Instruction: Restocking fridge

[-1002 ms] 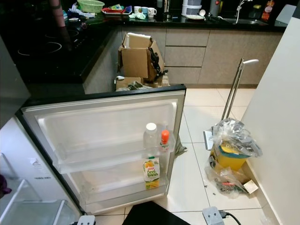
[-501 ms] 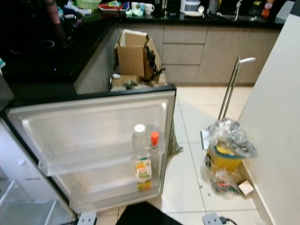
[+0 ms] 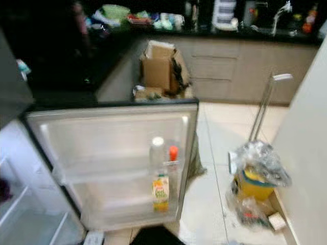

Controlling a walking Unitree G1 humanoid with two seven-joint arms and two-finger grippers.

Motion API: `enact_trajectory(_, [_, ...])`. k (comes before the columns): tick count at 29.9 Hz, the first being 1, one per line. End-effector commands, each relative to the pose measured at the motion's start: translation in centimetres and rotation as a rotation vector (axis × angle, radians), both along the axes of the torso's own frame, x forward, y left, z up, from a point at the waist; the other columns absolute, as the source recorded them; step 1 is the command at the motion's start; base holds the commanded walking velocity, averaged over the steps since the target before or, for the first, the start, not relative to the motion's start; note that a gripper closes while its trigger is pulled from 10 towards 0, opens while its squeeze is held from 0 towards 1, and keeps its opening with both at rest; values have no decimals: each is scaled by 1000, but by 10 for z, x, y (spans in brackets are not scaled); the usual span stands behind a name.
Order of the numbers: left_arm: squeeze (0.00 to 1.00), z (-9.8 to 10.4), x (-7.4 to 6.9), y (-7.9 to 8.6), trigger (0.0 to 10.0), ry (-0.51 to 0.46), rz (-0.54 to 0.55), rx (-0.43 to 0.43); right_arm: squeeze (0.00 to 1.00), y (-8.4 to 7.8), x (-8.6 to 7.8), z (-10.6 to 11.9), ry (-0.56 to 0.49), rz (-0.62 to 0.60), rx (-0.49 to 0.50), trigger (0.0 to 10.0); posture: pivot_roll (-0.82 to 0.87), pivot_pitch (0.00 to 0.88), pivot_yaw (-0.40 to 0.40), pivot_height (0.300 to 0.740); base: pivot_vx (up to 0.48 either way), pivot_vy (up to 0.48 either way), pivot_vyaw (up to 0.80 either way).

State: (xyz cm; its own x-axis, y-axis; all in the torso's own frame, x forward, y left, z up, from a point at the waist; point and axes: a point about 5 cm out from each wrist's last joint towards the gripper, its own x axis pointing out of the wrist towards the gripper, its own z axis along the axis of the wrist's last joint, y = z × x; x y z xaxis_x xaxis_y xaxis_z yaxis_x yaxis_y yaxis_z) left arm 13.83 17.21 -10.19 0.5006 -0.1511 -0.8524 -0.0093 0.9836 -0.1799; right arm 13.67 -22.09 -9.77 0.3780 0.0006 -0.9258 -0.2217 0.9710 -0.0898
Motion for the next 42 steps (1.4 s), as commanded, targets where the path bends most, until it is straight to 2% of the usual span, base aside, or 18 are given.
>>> enact_trajectory(1, [0,-1,0,-6,10000,7,-10,-11,0,-9,-1,1,4,-15,-16,10000,-56,0,-29,740,0,-435,800])
enact_trajectory(25, [0,-1,-2,-7,10000,13,-25,-17,0,-11,-7,0,17,-6,-23,10000,-65,0,-27,740,0,-435,798])
enact_trajectory(26, [0,-1,-1,-8,10000,13,-31,-15,0,-14,-6,1,5,-14,-53,10000,-66,0,-28,740,0,-435,0])
enact_trajectory(37, [0,-1,-1,-8,10000,14,-37,-14,0,-18,0,4,-27,-20,-77,10000,-73,0,-25,740,0,-438,0])
enact_trajectory(40, [0,-1,0,-9,10000,18,-30,-15,0,-21,4,6,-52,-26,-104,10000,-72,0,-25,740,0,-160,0])
enact_trajectory(42, [0,-1,0,-9,10000,20,-21,-14,0,-23,12,10,-99,-60,-109,10000,-73,0,-22,740,0,0,0])
